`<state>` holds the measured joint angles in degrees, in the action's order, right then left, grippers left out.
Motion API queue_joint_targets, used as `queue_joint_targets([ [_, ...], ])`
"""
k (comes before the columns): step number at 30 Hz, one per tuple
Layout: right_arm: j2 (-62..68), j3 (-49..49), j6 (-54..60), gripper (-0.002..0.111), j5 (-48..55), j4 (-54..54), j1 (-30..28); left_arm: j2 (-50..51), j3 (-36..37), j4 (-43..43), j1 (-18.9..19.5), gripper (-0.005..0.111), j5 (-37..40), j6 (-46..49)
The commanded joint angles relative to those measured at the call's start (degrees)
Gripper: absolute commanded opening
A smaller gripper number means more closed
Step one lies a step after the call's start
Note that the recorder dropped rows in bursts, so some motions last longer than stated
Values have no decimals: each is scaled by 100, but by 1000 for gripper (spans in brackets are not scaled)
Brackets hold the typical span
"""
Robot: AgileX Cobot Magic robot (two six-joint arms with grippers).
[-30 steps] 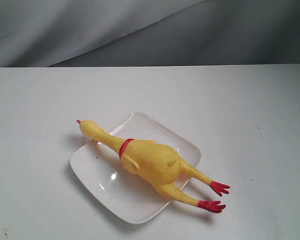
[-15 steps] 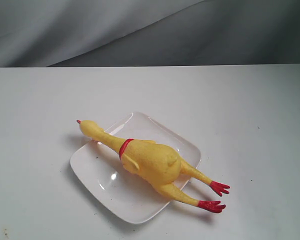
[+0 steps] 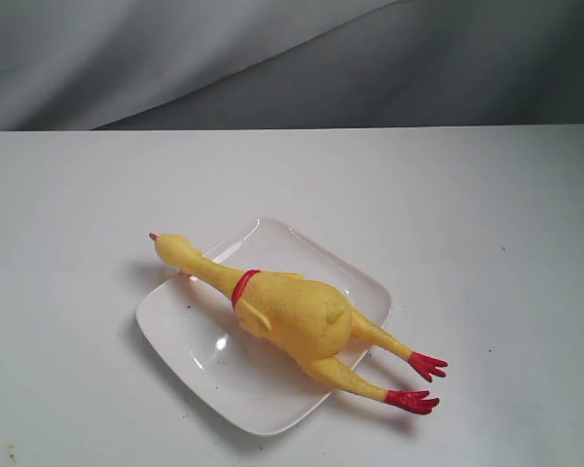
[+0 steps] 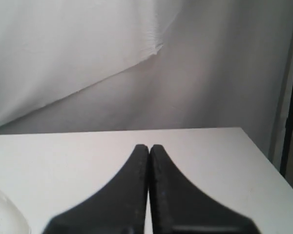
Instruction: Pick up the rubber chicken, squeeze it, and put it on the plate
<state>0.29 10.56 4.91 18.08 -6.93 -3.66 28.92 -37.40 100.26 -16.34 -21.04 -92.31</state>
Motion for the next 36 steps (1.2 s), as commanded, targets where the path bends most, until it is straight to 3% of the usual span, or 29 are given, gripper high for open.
queue_joint_targets([
  [1,-29,-530,-30,0,-141,99,-36,-24,-10,-32,-29,1,3,-29],
  [7,-29,-1056,-348,0,-652,99,-36,-24,-10,-32,-29,1,3,-29],
  [16,-29,-1056,-348,0,116,476,-36,-24,-10,-32,-29,1,3,-29],
  [36,-29,-1056,-387,0,143,476,-36,-24,-10,-32,-29,1,3,-29],
])
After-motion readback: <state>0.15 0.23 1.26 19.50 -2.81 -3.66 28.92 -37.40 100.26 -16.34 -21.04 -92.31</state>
